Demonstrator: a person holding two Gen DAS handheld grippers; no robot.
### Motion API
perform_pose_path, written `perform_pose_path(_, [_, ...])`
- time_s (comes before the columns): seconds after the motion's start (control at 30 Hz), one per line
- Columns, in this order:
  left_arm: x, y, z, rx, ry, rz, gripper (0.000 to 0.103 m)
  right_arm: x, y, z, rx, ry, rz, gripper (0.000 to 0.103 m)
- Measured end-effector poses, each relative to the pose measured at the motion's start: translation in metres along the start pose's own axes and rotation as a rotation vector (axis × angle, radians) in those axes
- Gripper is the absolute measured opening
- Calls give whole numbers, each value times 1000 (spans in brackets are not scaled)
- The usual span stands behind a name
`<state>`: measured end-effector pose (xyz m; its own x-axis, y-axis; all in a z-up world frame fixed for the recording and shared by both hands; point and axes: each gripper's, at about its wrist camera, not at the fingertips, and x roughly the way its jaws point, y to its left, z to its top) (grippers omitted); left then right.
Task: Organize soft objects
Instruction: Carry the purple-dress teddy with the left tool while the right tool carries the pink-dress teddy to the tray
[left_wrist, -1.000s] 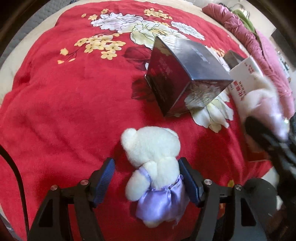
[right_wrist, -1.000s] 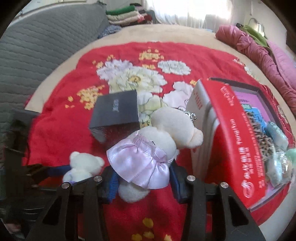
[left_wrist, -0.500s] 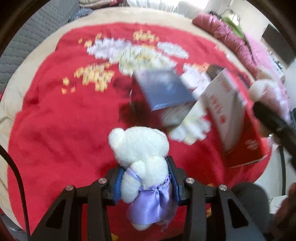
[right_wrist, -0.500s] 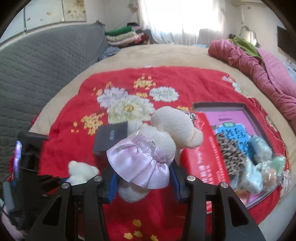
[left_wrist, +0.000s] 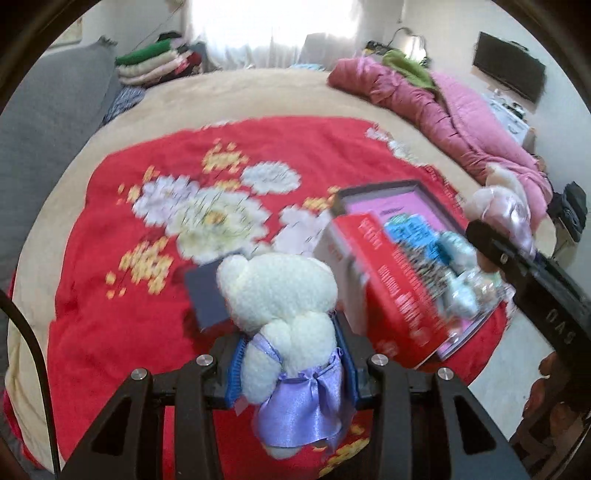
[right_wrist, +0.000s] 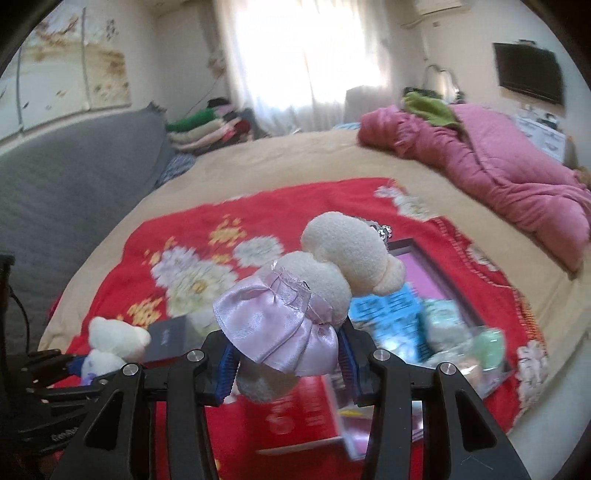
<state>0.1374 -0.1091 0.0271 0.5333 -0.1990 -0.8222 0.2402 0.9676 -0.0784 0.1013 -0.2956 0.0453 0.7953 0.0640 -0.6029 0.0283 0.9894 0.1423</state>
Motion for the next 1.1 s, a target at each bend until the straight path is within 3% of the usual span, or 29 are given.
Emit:
perform_pose_path(0.27, [-5, -54, 37, 73, -43, -29, 42, -21, -57, 8, 80, -49, -62, 47])
perform_pose_path(0.53, [14, -106, 55, 141, -31, -64, 42, -26, -102, 6, 137, -44, -82, 47])
perform_pose_path(0.73, [40, -136, 65, 160, 7, -115, 42, -18, -123, 3, 122, -27, -106, 48])
perform_pose_path(1.1, [109, -162, 79, 168, 129, -152, 43, 31, -137, -19, 101, 97, -68, 48])
